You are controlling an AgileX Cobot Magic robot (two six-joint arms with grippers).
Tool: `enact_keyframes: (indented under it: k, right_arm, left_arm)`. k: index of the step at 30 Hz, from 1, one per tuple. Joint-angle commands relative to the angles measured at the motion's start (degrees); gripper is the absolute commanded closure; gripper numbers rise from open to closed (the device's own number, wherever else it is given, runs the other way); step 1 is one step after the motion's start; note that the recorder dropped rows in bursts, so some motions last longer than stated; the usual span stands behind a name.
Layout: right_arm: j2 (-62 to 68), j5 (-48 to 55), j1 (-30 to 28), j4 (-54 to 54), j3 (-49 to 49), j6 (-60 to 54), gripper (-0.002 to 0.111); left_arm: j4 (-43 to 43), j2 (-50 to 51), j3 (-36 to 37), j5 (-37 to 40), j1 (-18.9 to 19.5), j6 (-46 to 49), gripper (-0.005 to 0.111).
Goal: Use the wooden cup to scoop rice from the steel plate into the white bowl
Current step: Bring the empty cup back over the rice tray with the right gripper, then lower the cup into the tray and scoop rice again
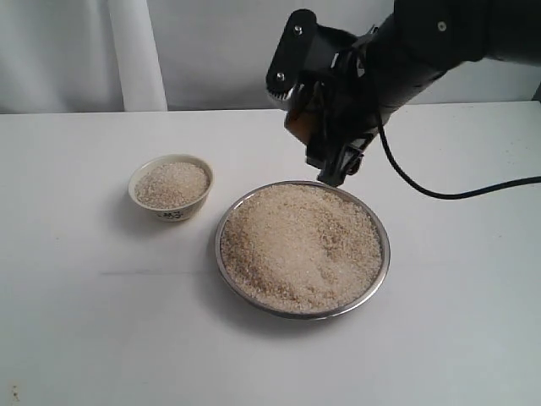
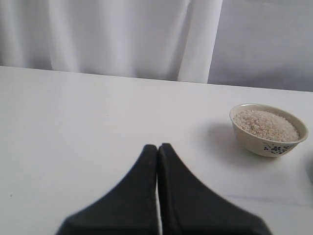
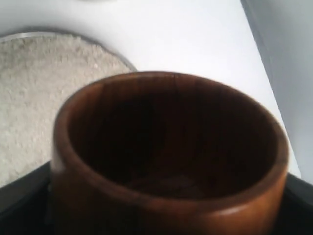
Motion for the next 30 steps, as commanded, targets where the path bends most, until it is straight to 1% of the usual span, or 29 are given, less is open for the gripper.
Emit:
enact_keyframes:
  k: [1,4,10,15,17,25,30]
  right_arm:
    - [1.58,6.12,-0.32,-11.04,-0.46,4.15,0.108]
    - [4.05,8.07,-0.22,-15.92,-0.46,4.69,0.108]
    - [9.88,8.81,-0.11,-20.33,-0.46,4.6,0.108]
    - [14.92,9.3,2.05,-30.15,-0.86,7.36,0.108]
    - [17.13,10.46,3.43,-34.32,-2.53,8.99,0.108]
    - [25.8,17.7,6.93,-40.8,-12.42,7.48,0.108]
    - [29.24,22.72,8.42,-44.62,-14.7,4.74,0.108]
  left_arm:
    - [-0.28,0.01,0.11,-0.39,-0.26,-0.24,0.107]
    - [-0.28,0.01,0.11,-0.39,-0.26,-0.24,0.107]
    - [-0.28,0.01,0.11,-0.39,-0.26,-0.24,0.107]
    - [-0.28,0.01,0.11,-0.39,-0.26,-0.13,0.107]
    - [-0.28,0.01,0.11,-0.39,-0.26,-0.13,0.107]
    - [-0.28,0.01,0.11,-0.39,-0.26,-0.23,0.107]
    - [-0.28,0.01,0.11,-0.39,-0.26,-0.23,0.107]
